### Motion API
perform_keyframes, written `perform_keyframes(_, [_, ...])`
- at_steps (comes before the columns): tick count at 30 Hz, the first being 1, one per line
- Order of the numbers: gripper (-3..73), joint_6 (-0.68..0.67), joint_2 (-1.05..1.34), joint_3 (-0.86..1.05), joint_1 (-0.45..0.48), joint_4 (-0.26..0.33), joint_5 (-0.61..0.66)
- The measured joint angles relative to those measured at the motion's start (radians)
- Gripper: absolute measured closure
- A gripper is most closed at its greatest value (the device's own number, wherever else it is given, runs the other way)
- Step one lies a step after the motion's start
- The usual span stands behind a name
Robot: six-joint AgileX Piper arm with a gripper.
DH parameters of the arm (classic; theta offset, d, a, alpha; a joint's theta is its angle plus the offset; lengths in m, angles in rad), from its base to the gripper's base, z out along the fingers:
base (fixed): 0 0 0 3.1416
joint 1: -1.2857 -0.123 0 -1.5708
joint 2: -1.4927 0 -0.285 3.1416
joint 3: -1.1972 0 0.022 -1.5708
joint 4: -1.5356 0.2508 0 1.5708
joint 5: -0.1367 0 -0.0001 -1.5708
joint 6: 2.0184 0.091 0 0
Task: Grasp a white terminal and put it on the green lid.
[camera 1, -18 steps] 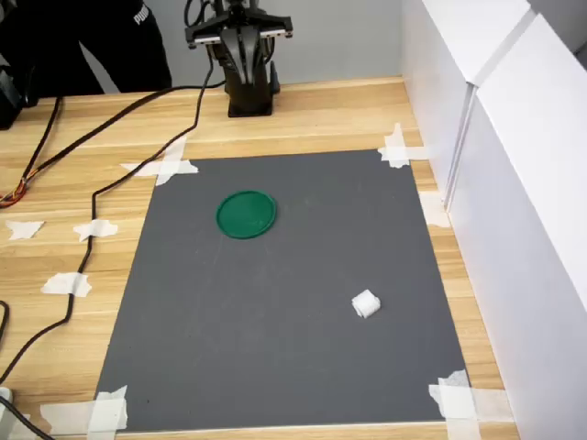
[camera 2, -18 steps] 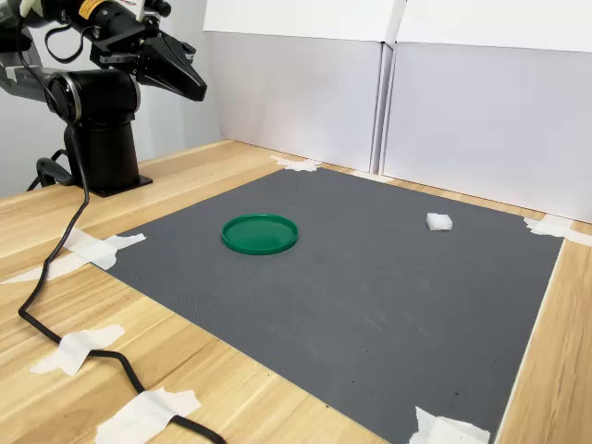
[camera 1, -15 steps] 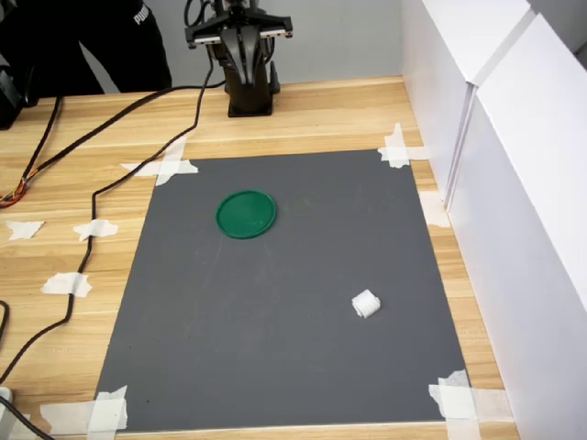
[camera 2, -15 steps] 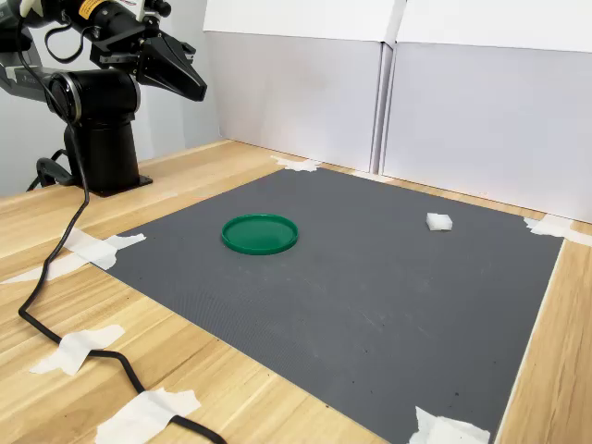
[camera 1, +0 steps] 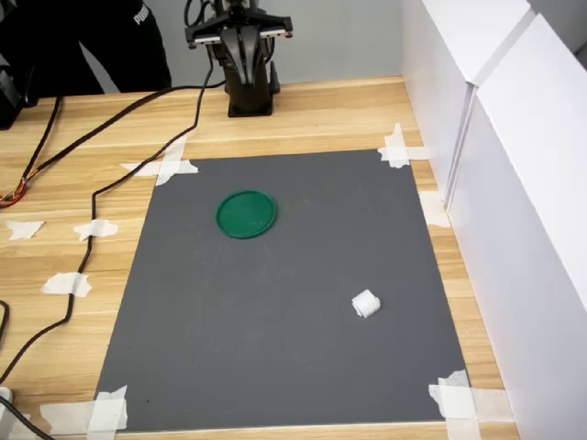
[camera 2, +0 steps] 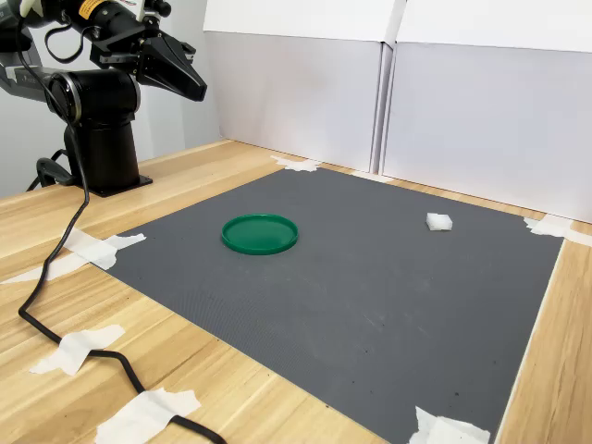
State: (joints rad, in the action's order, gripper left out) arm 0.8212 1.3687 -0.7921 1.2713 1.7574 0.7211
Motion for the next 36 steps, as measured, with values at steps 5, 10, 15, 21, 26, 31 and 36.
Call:
perform_keyframes(5, [71.1,0.0,0.0,0.0,0.0,0.0,0.0])
perform_keyframes(10, [71.1,0.0,-0.017,-0.001,0.0,0.0,0.0])
perform_keyframes(15, [71.1,0.0,-0.147,-0.036,0.0,0.0,0.0])
perform_keyframes(21, [71.1,-0.062,-0.343,-0.146,0.0,0.0,0.032])
perform_keyframes(26, [71.1,-0.172,-0.524,-0.266,-0.01,-0.001,0.099])
perform_keyframes(31, [71.1,-0.232,-0.687,-0.392,-0.094,-0.026,0.189])
perform_keyframes(36, [71.1,-0.241,-0.856,-0.532,-0.147,-0.046,0.293])
